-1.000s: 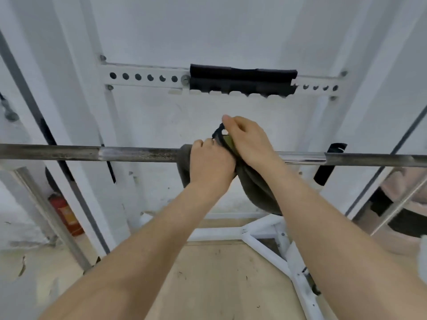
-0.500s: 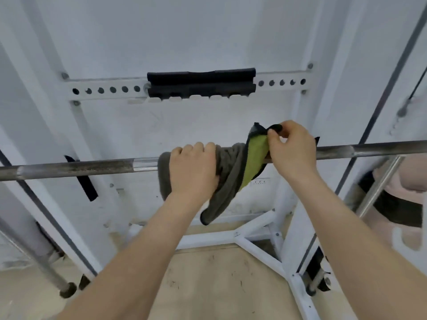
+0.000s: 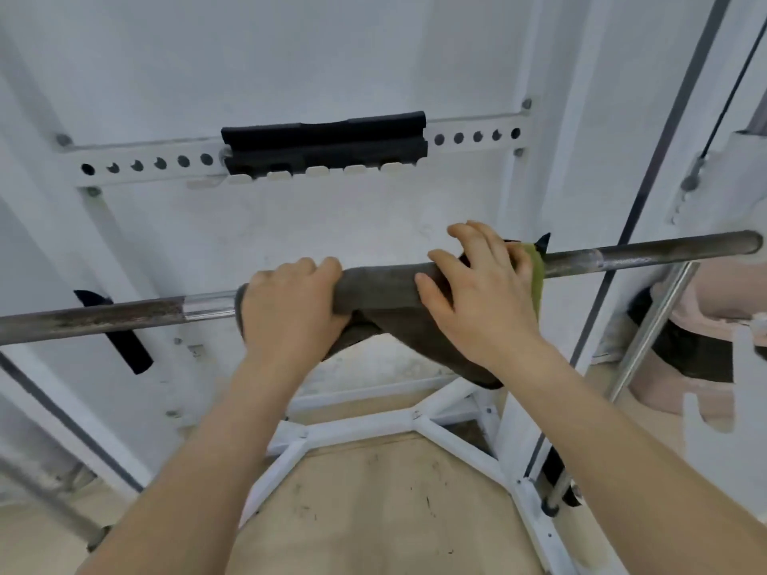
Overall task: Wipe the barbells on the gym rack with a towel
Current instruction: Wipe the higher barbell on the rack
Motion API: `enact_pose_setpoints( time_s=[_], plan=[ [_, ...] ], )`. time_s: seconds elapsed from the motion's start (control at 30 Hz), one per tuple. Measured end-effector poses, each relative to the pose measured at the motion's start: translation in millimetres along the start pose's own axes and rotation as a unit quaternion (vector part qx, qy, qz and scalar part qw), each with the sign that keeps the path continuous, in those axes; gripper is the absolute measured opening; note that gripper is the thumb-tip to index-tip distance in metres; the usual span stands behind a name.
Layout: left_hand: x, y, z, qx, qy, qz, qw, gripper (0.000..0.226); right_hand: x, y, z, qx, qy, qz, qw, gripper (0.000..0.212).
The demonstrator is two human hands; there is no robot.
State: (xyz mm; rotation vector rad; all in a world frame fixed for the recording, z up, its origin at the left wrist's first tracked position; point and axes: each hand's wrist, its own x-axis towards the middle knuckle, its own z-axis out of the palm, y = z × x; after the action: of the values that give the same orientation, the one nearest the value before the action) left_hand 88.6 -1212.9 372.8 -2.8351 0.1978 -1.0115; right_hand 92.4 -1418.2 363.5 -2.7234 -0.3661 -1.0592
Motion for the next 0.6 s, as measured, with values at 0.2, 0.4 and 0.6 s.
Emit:
enact_pose_setpoints(
  time_s=[0.2, 0.4, 0.6],
  plan=[
    [-45.6, -119.5, -6.0, 0.061, -0.015, -0.097, 0.993, 0.021, 12.9, -40.6, 1.3, 0.064, -0.056, -0.035, 0.996, 0.048],
    [-28.4, -129.7, -21.0, 0.012, -0.126, -0.077, 0.989, 0.015, 2.0, -42.2, -2.8, 0.143, 0.032, 0.042, 0.988, 0.017],
    [-5.5, -35.5, -4.4, -0.033, -0.039, 0.084, 0.995, 0.034, 19.8, -30.1, -42.0, 0.493, 0.066, 0.371, 0.784, 0.025]
  ],
)
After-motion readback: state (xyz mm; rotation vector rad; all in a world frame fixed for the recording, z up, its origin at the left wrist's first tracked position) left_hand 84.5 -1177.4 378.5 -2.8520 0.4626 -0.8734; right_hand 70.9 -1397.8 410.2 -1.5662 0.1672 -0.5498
